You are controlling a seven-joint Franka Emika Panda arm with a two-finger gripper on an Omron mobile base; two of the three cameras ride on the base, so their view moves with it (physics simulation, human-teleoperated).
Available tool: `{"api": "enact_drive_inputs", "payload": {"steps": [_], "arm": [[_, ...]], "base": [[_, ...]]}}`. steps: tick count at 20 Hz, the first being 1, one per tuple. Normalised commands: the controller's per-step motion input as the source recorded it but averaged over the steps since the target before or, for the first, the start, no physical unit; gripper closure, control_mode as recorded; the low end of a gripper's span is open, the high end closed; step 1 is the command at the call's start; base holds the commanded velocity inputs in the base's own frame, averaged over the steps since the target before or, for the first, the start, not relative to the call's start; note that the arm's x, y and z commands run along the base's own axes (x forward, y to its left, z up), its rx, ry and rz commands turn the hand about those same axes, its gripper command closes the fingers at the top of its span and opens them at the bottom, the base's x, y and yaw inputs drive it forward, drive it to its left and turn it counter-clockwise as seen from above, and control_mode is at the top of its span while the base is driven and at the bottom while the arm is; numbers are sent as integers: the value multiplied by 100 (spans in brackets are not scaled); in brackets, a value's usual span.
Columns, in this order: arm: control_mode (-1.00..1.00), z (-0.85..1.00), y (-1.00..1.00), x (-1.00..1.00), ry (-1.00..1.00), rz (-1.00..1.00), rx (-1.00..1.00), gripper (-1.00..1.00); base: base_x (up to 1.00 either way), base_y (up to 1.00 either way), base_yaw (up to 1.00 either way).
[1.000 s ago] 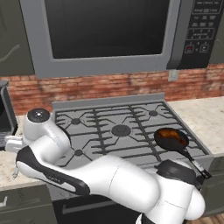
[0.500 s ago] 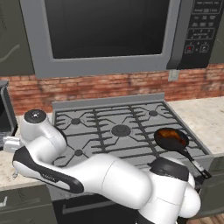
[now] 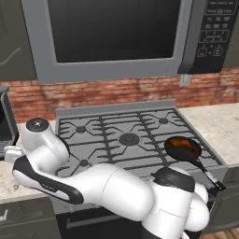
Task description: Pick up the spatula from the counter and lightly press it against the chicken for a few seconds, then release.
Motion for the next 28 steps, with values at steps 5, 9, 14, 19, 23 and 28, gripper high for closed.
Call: {"api": "enact_drive_inputs", "payload": {"steps": [5,9,14,19,23,28], "arm": [[-100,-11,6,12,4,0,0,-100],[-100,-19,11,12,5,0,0,-100],[-100,-12,13,10,2,0,0,-100],[-100,-6,13,7,0,0,-3,-100],[-100,-11,10,2,0,0,-5,-100],[-100,-13,9,5,0,0,-4,-100]], "base": [[0,0,0],[0,0,0],[0,0,0],[0,0,0],[0,0,0],[0,0,0]]}}
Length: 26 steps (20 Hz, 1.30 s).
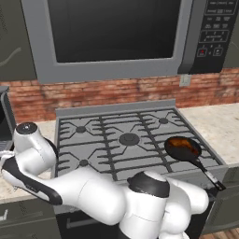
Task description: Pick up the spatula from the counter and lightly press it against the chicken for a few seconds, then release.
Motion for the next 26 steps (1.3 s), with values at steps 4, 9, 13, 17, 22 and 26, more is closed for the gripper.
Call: {"api": "enact_drive_inputs", "payload": {"steps": [4,9,13,17,22,26], "arm": [[-100,-13,13,10,0,0,-2,-100],[-100,-14,10,6,0,0,-3,-100],[-100,-12,1,3,0,0,-2,-100],[-100,-11,1,7,0,0,-1,-100],[-100,-11,4,11,0,0,-1,-100],[-100,-13,9,14,0,0,0,-100]], "base": [[0,0,0],[0,0,0],[0,0,0],[0,0,0],[0,0,0],[0,0,0]]}}
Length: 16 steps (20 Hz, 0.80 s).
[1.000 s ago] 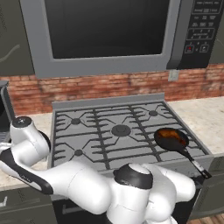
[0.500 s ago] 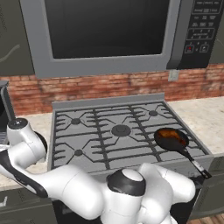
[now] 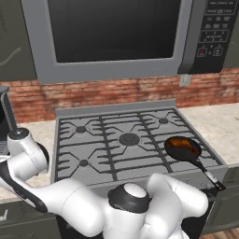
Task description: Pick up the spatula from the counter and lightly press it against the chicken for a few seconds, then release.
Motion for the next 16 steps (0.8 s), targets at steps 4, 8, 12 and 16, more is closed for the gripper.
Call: {"api": "enact_drive_inputs", "payload": {"steps": [4,8,12,16], "arm": [[-100,-15,12,13,0,0,-1,-100],[-100,-13,14,12,0,0,-1,-100],[-100,-8,15,13,0,0,-2,-100],[-100,-12,14,16,2,0,-2,-100]], "base": [[0,0,0],[0,0,0],[0,0,0],[0,0,0]]}}
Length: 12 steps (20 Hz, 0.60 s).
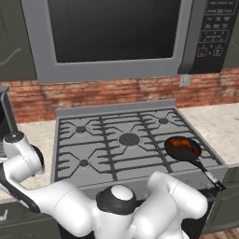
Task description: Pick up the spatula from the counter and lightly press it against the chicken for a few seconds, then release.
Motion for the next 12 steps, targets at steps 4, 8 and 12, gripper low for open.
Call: {"api": "enact_drive_inputs", "payload": {"steps": [4,8,12], "arm": [[-100,-17,12,14,3,0,-1,-100],[-100,-18,18,14,3,0,-1,-100],[-100,-20,17,13,4,0,-1,-100]], "base": [[0,0,0],[0,0,0],[0,0,0]]}}
